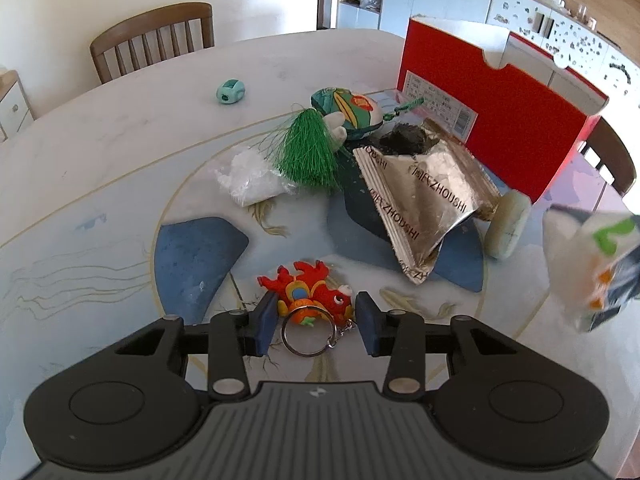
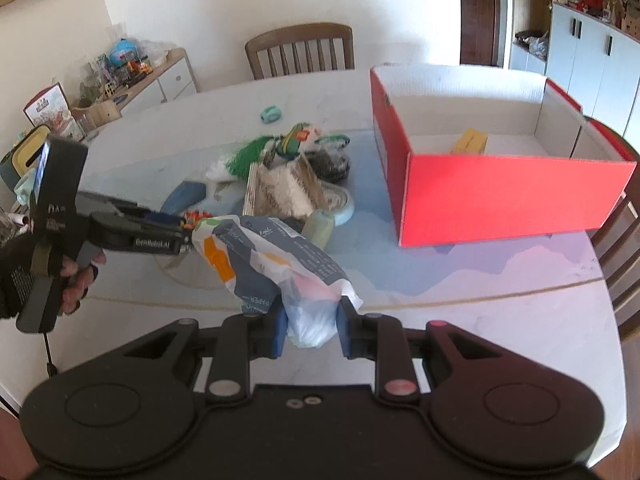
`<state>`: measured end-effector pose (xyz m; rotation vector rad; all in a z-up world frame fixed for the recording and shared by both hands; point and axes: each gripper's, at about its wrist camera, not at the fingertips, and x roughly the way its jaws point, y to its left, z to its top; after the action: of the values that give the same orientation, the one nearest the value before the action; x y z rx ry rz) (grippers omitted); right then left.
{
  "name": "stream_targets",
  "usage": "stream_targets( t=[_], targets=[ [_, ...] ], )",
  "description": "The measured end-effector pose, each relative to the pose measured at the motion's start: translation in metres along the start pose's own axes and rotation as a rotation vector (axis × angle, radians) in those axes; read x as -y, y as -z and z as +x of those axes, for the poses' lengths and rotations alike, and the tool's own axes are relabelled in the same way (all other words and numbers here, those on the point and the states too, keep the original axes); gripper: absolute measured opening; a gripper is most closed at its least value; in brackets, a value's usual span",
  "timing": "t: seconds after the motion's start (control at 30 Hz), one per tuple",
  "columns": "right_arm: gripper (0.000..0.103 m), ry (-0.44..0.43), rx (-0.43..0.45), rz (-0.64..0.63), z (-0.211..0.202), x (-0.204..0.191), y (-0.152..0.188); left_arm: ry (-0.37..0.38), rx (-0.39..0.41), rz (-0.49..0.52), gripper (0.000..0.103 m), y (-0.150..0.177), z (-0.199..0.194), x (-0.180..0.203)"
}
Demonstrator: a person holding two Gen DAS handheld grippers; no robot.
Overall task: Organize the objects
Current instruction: 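Carry the keychain and plastic bag with both grippers into the red shoebox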
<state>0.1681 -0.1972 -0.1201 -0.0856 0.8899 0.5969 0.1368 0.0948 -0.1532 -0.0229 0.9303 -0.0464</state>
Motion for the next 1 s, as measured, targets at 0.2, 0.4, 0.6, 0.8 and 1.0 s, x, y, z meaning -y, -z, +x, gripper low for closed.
stream_targets(
  t=[0.2, 0.4, 0.6, 0.8, 1.0],
  targets=[
    [0.024, -0.009, 0.053, -0.004, -0.018, 0.008, -0.017, 0.003, 0.032, -0.031, 0.041, -0.010, -0.019, 0.003],
    [0.024, -0.011, 0.109, 0.021, -0.031, 0.027, -0.039, 0.015, 0.067, -0.024, 0.041, -0.036, -0.043, 0.016],
    [0.024, -0.008, 0.165, 0.049, -0.044, 0.055, -0.067, 0.045, 0.109, 0.009, 0.041, -0.072, -0.065, 0.041],
    [0.024, 0.039, 0.181, 0.046, -0.045, 0.086, -0.089, 0.072, 0.138, 0.067, 0.041, -0.111, -0.068, 0.077],
    [0.024, 0.085, 0.174, 0.074, -0.037, 0.129, -0.107, 0.098, 0.144, 0.084, 0.041, -0.148, -0.055, 0.111]
  ],
)
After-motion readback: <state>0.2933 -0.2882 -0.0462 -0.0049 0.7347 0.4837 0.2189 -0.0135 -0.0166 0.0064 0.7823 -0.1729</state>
